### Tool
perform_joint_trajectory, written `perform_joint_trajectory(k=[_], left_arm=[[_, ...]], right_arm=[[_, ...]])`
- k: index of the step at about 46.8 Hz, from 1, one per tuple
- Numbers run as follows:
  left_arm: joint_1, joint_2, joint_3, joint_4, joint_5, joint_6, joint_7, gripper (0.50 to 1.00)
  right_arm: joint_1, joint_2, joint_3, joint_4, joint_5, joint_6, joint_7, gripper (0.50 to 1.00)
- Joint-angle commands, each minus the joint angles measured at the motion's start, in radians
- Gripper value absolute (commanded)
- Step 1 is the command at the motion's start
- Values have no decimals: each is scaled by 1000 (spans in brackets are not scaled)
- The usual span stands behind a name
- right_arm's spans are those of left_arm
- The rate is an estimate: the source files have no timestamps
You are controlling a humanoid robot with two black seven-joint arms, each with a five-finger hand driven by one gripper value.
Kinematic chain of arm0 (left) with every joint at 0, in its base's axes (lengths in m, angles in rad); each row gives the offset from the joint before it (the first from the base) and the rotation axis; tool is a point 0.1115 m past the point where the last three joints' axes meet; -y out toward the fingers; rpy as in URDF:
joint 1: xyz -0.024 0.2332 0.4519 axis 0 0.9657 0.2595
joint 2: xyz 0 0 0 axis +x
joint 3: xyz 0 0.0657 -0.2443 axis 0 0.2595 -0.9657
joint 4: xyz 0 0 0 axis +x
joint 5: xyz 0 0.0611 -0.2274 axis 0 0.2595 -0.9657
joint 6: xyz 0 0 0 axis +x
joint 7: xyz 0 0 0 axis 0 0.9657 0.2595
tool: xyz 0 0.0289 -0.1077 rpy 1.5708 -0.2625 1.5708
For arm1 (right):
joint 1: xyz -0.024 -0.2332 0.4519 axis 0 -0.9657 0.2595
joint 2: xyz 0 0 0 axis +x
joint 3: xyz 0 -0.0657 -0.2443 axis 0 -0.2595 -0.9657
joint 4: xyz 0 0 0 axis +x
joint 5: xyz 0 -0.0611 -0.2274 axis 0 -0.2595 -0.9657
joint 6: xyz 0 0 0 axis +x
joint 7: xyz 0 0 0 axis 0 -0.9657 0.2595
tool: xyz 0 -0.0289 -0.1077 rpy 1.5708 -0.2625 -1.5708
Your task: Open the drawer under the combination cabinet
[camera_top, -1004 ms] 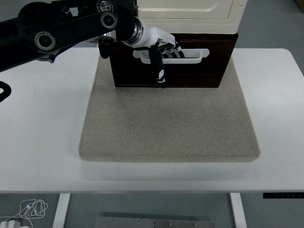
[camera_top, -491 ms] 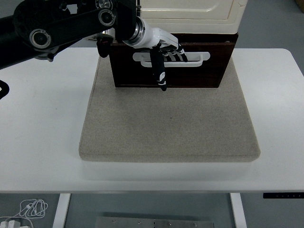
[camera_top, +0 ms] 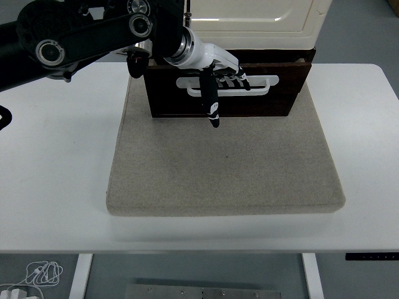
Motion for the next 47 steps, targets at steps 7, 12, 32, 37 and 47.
perform_joint_trajectory(k=[7, 12, 32, 37, 47], left_arm=[[-6, 2, -1, -3, 1, 0, 0, 1000], [-6, 5, -3, -3, -1, 0, 0, 1000], [-12, 8, -7, -12, -24, -20, 0, 1000], [-12, 8, -13, -18, -28, -20, 0, 1000], [-15, 10, -17, -20, -39, -32, 0, 1000]], right_arm=[[0, 0, 0, 0, 0, 0, 0, 926], [0, 0, 0, 0, 0, 0, 0, 926], [0, 0, 0, 0, 1, 0, 0, 926], [0, 0, 0, 0, 0, 0, 0, 926], [0, 0, 0, 0, 0, 0, 0, 926]])
